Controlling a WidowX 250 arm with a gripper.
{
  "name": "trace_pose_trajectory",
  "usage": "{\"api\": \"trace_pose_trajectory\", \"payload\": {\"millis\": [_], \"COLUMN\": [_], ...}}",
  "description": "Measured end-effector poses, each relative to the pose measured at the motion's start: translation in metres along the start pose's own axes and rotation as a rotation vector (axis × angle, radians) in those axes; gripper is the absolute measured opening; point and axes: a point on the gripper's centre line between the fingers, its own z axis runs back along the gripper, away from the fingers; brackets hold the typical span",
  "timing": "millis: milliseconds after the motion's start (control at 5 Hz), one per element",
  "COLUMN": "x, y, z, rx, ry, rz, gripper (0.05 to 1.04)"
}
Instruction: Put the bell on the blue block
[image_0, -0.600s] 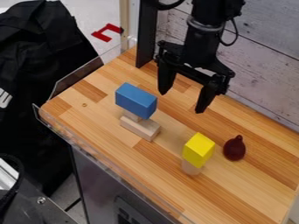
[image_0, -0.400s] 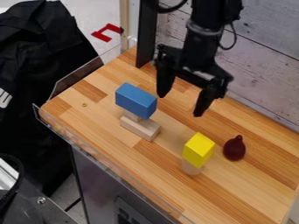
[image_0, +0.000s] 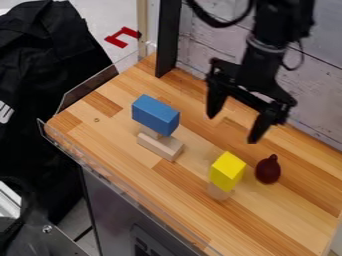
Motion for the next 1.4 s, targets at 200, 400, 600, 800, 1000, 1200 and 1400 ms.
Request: {"api": "trace_pose_trajectory", "payload": {"millis": [200, 400, 600, 800, 1000, 1200, 1400], "x": [0.005, 0.009, 0.01, 0.012, 0.014, 0.012, 0.016], "y": [-0.018, -0.029, -0.035, -0.041, -0.042, -0.047, -0.051], "z": [0.004, -0.001, -0.001, 0.0, 0.0, -0.008, -0.011], "rx": [0.0, -0.025, -0.026, -0.036, -0.038, -0.028, -0.03], "ry": [-0.027, -0.028, -0.031, -0.057, -0.066, -0.047, -0.047], "rz": [-0.05, -0.058, -0.059, -0.056, -0.033, -0.044, -0.049], "gripper": [1.0, 1.0, 1.0, 1.0, 1.0, 1.0, 1.0]}}
